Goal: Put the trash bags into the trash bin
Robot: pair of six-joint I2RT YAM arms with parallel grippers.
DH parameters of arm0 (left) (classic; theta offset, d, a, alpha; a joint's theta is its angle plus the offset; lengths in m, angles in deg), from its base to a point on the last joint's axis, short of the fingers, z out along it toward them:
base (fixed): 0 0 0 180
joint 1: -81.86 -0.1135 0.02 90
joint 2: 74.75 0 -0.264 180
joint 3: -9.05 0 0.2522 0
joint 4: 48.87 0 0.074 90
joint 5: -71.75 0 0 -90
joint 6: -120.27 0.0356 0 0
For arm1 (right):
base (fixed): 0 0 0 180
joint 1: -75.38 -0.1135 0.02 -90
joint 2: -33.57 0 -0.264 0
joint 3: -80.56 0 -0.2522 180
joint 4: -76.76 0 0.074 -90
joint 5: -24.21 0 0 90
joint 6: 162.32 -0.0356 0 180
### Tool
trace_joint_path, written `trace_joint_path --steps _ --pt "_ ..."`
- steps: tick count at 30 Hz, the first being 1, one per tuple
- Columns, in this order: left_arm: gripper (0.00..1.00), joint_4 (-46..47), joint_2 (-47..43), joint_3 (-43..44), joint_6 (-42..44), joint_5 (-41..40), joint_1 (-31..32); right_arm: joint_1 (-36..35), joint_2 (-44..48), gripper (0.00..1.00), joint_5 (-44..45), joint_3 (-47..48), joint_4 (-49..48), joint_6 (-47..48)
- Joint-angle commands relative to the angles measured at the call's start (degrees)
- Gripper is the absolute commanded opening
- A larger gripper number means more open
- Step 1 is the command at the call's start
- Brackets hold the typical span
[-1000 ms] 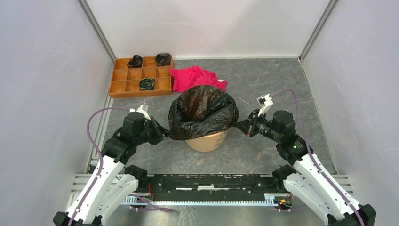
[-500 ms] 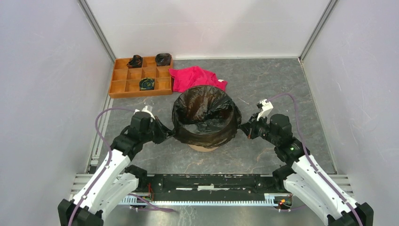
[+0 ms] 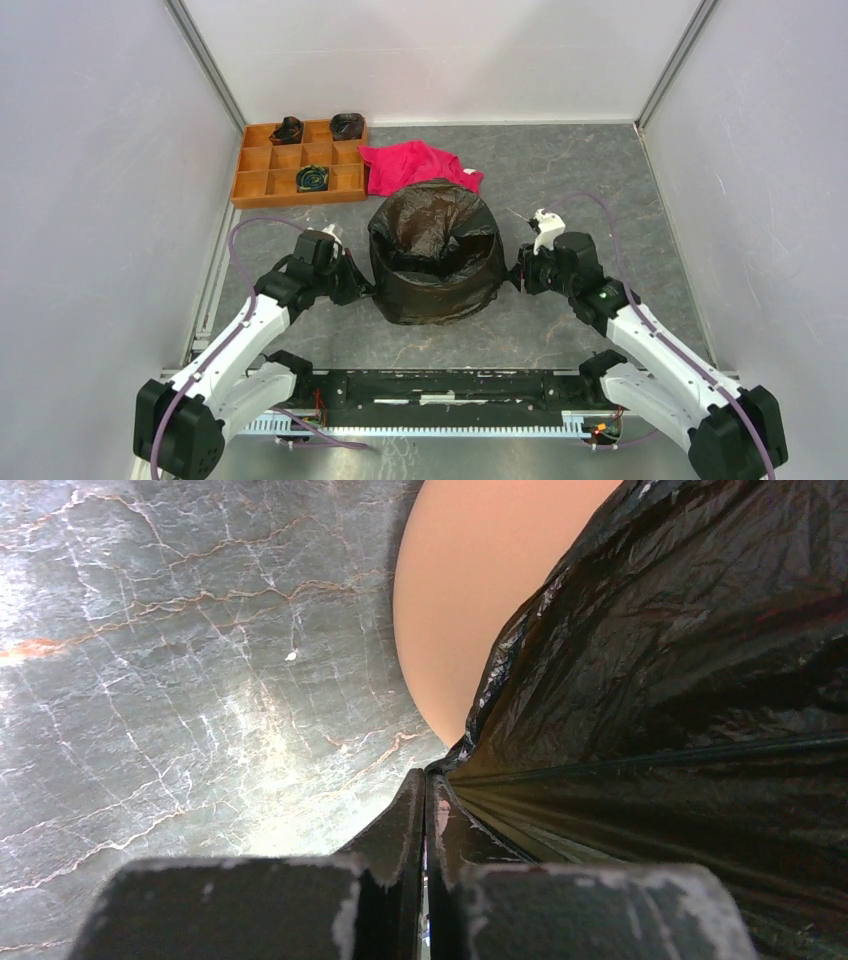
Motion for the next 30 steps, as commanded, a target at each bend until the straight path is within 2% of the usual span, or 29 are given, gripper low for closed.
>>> trace_joint_path --steps 1,6,10,14,18,24,30 --pt "0.02 3.76 1.58 0.47 4.25 2.51 -0.30 0.11 -2.63 0.40 12.00 9.59 12.36 4.83" --pt "0.02 4.23 2.88 0.27 3.84 -0.32 -0.25 0.11 -3.05 0.57 25.29 19.49 26.89 9.30" --pt "0.02 4.93 3.64 -0.55 2.90 -1.93 -0.27 0.09 -3.79 0.71 27.53 28.42 32.28 12.12" --pt "0.02 7.06 5.47 -1.77 2.03 -1.59 -0.25 0.13 -3.92 0.82 22.22 30.97 28.50 13.39" --pt "0.02 7.96 8.38 -1.70 1.71 -1.15 -0.27 0.24 -2.74 0.95 14.39 22.62 14.49 8.53" --pt "0.02 9.41 9.69 -2.21 0.29 -0.95 -0.25 1.45 -6.09 0.91 4.13 11.44 -8.78 0.35" --pt "0.02 11.13 9.56 -3.14 -1.08 -0.71 -0.26 1.46 -13.07 0.71 -2.75 3.53 -20.85 -2.15"
